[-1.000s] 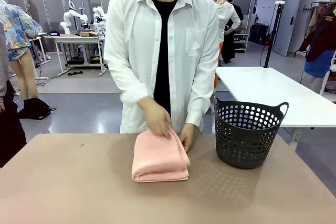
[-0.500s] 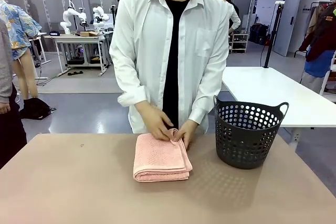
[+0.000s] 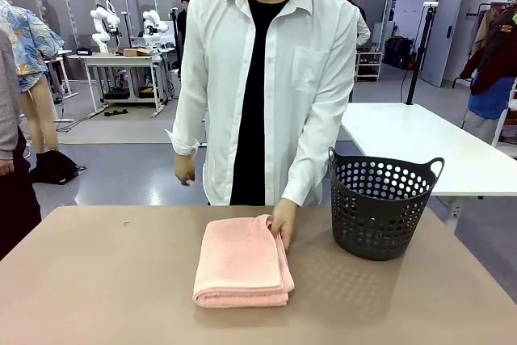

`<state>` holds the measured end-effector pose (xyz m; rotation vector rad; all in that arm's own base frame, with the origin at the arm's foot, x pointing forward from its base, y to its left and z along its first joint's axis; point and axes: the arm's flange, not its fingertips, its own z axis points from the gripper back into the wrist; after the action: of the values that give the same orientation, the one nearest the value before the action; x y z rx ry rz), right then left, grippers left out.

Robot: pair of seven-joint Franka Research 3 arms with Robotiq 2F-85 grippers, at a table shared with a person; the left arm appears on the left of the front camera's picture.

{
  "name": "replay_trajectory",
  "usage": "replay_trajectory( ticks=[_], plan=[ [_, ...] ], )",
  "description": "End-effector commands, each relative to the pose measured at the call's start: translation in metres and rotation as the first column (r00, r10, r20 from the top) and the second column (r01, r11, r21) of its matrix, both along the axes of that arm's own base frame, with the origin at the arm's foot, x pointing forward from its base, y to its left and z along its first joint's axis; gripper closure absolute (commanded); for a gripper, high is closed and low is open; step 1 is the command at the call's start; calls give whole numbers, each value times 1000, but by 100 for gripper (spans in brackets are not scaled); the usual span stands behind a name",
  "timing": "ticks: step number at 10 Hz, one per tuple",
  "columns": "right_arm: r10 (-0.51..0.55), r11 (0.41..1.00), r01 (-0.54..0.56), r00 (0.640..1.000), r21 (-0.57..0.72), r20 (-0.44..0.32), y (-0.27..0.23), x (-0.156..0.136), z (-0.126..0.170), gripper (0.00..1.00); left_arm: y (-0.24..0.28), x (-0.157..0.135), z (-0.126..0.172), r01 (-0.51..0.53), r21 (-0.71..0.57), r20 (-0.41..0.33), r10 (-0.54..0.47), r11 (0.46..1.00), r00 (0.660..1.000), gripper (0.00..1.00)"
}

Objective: Fold the towel.
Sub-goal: Pick up the 100 cm Hotel Towel and place it on the left side of the table.

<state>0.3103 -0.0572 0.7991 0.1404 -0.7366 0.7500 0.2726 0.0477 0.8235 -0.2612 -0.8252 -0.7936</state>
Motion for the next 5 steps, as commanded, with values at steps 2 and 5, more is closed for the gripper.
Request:
replay_trajectory(
  ticks=[2,5],
  plan=[
    [-4,1000,4,1000,-1,-3,-1,1,0,0,-1,-2,0,4,2,-1,-4,1000,1000,0],
    [-4,1000,4,1000,-1,-3,-1,1,0,0,-1,-2,0,4,2,-1,-4,1000,1000,0]
  ],
)
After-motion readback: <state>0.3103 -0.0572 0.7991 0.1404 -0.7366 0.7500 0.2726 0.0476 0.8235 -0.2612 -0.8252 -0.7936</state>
